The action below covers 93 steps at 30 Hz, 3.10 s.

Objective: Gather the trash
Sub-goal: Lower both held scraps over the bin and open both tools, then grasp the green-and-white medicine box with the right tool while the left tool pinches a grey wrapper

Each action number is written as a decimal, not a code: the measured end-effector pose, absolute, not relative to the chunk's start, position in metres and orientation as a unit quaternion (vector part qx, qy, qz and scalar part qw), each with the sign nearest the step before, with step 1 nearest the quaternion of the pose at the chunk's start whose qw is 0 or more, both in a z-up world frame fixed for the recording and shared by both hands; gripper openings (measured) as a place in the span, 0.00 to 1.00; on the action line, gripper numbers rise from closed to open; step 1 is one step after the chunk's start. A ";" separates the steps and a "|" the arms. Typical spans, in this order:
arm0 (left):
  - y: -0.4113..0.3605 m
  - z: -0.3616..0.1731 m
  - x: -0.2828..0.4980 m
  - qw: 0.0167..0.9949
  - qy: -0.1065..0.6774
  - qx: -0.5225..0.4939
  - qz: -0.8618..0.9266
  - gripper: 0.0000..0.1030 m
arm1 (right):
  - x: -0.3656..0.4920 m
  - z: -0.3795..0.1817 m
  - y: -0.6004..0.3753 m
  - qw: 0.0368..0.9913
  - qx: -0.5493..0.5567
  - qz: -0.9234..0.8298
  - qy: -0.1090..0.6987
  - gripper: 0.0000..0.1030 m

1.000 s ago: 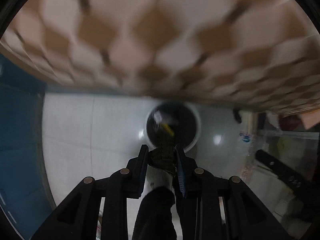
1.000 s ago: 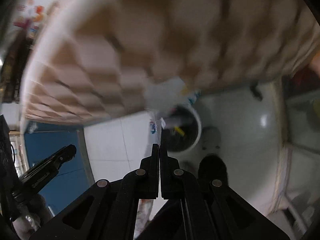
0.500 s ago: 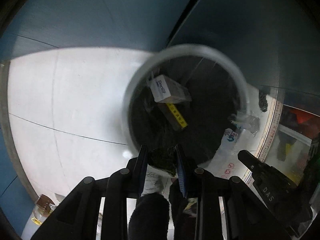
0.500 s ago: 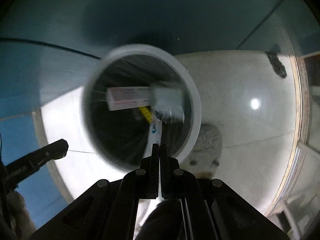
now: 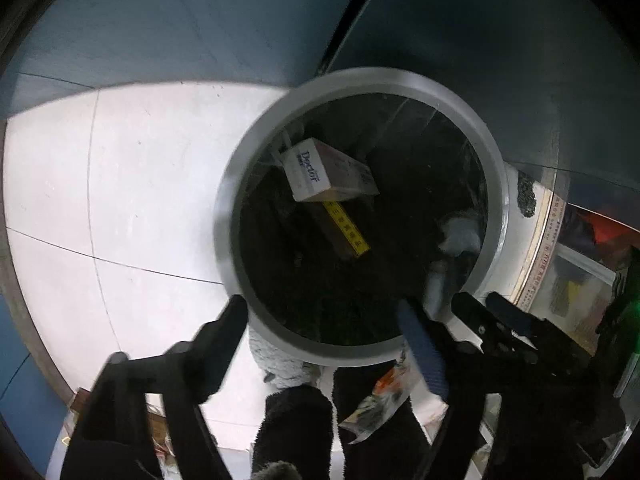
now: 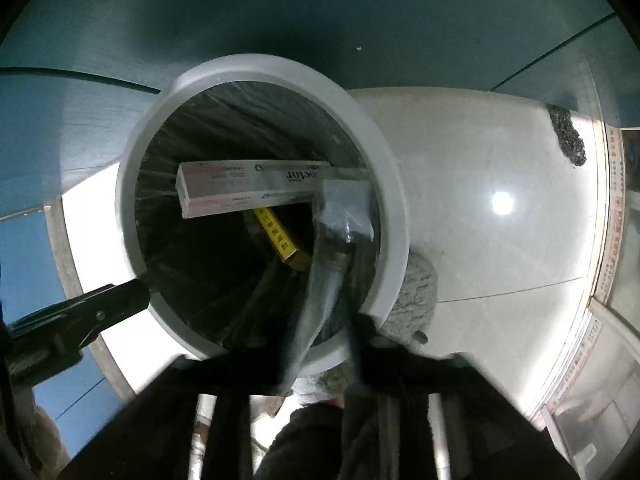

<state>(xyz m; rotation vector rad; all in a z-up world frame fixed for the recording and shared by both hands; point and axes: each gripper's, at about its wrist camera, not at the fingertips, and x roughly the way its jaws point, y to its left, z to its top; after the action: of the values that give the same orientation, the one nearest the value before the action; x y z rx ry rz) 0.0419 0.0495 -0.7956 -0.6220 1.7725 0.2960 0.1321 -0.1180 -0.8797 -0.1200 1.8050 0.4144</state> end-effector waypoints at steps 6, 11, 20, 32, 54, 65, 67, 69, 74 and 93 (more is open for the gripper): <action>0.050 -0.783 0.029 0.585 0.762 -0.238 0.146 0.93 | 0.127 -0.870 -0.122 0.607 -0.069 0.178 0.771 0.75; 0.050 -0.763 0.010 0.591 0.758 -0.226 0.161 0.93 | 0.120 -0.855 -0.126 0.612 -0.085 0.178 0.766 0.84; 0.038 -0.674 -0.019 0.613 0.744 -0.183 0.194 0.93 | 0.097 -0.790 -0.134 0.618 -0.104 0.184 0.757 0.97; 0.011 -0.489 -0.040 0.659 0.706 -0.170 0.194 0.93 | 0.072 -0.594 -0.148 0.660 -0.127 0.200 0.713 1.00; 0.005 -0.260 0.051 0.780 0.582 -0.120 0.196 1.00 | 0.135 -0.299 -0.191 0.725 0.015 0.233 0.648 1.00; 0.030 -0.256 0.243 0.765 0.584 -0.119 0.245 1.00 | 0.360 -0.291 -0.204 0.774 0.009 0.190 0.604 1.00; 0.021 -0.260 0.262 0.761 0.593 -0.107 0.242 1.00 | 0.401 -0.297 -0.196 0.780 -0.026 0.186 0.597 1.00; 0.012 -0.274 0.284 0.755 0.604 -0.096 0.235 1.00 | 0.439 -0.306 -0.185 0.781 -0.063 0.190 0.592 1.00; 0.000 -0.300 0.317 0.744 0.626 -0.081 0.217 1.00 | 0.491 -0.328 -0.143 0.755 -0.178 0.237 0.585 1.00; -0.025 -0.299 0.327 0.761 0.637 -0.046 0.114 0.11 | 0.478 -0.358 -0.213 0.760 -0.106 0.211 0.606 0.84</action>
<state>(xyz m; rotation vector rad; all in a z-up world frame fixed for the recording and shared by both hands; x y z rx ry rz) 0.3266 -0.0253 -0.2989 -0.0990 1.3863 0.2481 0.4783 -0.2130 -0.3584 -0.2315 1.3192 0.4585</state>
